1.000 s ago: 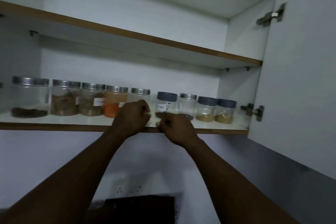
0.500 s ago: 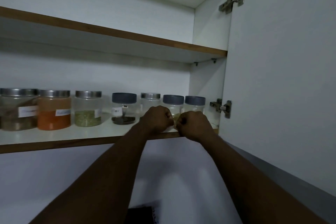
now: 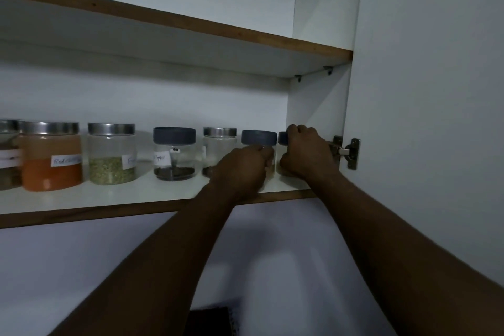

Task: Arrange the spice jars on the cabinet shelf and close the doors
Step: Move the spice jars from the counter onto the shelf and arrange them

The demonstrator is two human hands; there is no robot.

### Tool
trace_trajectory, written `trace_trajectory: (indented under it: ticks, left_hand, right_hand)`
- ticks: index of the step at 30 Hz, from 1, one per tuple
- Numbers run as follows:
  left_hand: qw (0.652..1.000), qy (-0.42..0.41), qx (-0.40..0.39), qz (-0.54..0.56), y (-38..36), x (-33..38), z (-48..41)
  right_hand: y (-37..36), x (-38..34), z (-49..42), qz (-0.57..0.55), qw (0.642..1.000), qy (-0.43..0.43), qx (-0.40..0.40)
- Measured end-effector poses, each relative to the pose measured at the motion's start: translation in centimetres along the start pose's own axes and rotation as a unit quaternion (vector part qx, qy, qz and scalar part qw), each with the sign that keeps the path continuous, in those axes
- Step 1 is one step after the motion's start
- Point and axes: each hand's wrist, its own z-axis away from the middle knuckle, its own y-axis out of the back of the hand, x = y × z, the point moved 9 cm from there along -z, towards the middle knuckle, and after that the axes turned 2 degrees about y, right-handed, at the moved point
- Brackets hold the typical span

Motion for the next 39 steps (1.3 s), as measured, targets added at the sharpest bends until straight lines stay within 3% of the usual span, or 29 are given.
trace_trajectory:
  ticks: [4,10,18,22,27,31,34,37,39]
  left_hand:
    - [0.999,-0.041,0.008,-0.008,-0.4,2.2,-0.7]
    - [0.999,-0.03,-0.032,0.019,-3.3,4.3,-3.0]
    - [1.0,-0.014,-0.008,-0.024,-3.9,3.7,-3.2]
    - [0.998,0.047,0.045,-0.017,-2.4,2.9,-2.9]
    - [0.971,0.198,0.119,-0.064,-0.1,1.0,-1.4]
    - [0.963,0.237,0.1,-0.086,-0.4,0.5,-1.2]
    - [0.96,0.25,0.079,-0.094,-1.1,0.1,-1.5]
    - [0.956,0.269,0.082,-0.086,-1.3,-0.2,-1.8]
    - [0.951,0.29,0.075,-0.071,-1.5,-0.7,-1.7]
  right_hand:
    - [0.5,0.7,-1.4,0.024,0.999,0.0,-0.027]
    - [1.5,2.0,-3.4,-0.011,0.997,0.05,-0.062]
    - [1.5,3.7,-4.3,-0.045,0.995,0.035,-0.087]
    - [1.3,3.6,-4.1,-0.059,0.992,0.043,-0.102]
    - [4.6,2.6,-4.5,-0.086,0.995,0.053,0.008]
    - [3.7,0.0,-4.7,-0.066,0.991,0.109,-0.049]
    - [3.4,1.8,-5.2,0.002,0.995,0.075,-0.066]
    - [2.2,3.3,-5.0,0.057,0.983,0.058,-0.166]
    - [1.9,3.2,-5.0,0.064,0.978,0.069,-0.186]
